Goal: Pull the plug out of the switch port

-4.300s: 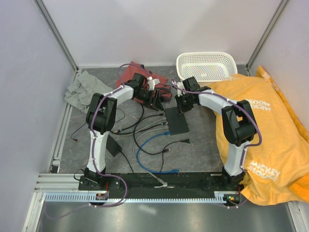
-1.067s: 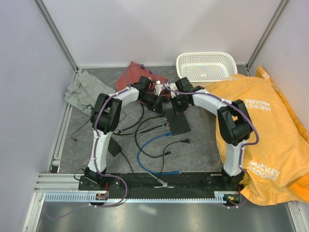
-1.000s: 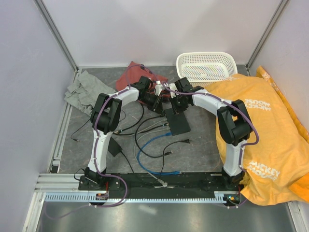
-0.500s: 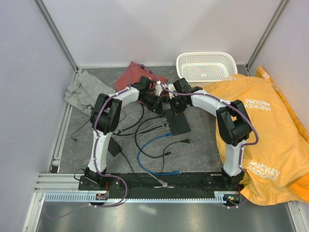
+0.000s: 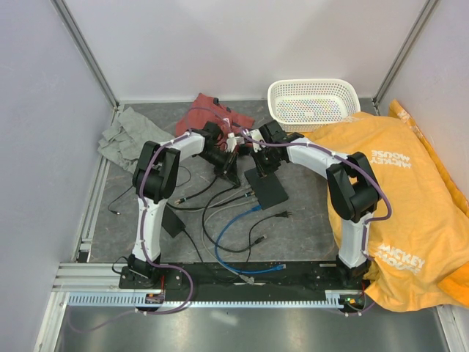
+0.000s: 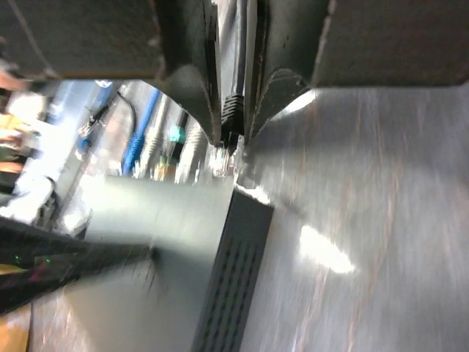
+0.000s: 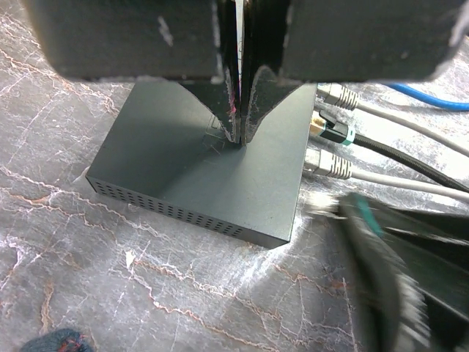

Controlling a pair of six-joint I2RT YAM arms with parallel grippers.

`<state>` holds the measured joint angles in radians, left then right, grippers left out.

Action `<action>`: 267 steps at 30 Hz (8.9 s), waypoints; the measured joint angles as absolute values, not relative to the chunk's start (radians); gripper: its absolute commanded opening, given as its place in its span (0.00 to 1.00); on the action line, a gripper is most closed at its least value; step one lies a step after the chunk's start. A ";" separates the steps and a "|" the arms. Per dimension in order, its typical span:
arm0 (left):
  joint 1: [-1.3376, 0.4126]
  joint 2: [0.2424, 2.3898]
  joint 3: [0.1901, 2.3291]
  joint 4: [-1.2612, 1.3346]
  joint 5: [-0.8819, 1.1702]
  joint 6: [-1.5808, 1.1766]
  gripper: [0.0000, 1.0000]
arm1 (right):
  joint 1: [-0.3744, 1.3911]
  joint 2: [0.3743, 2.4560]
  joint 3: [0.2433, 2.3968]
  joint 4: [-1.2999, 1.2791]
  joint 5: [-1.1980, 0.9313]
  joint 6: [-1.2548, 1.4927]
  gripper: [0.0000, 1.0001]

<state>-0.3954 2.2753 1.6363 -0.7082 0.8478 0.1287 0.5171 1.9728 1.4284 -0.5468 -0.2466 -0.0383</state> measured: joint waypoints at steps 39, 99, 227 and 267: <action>0.257 1.969 1.627 -1.241 0.317 0.544 0.02 | 0.520 1.999 1.463 -0.546 -0.242 -0.042 0.00; -0.270 2.083 1.478 -0.555 0.879 -0.265 0.54 | 0.554 1.816 1.312 -0.663 -0.173 -0.170 0.02; -0.419 2.230 1.424 -0.380 1.018 -0.065 0.02 | 0.587 1.867 1.314 -0.674 -0.136 -0.160 0.00; -0.226 1.990 1.361 -0.765 0.895 0.224 0.02 | 0.601 1.868 1.314 -0.656 -0.136 -0.160 0.00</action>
<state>-0.2260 1.9896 1.3609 -0.7647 0.8948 0.2237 0.6010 1.8683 1.3144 -0.6556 -0.1360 -0.1604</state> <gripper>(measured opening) 0.182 0.007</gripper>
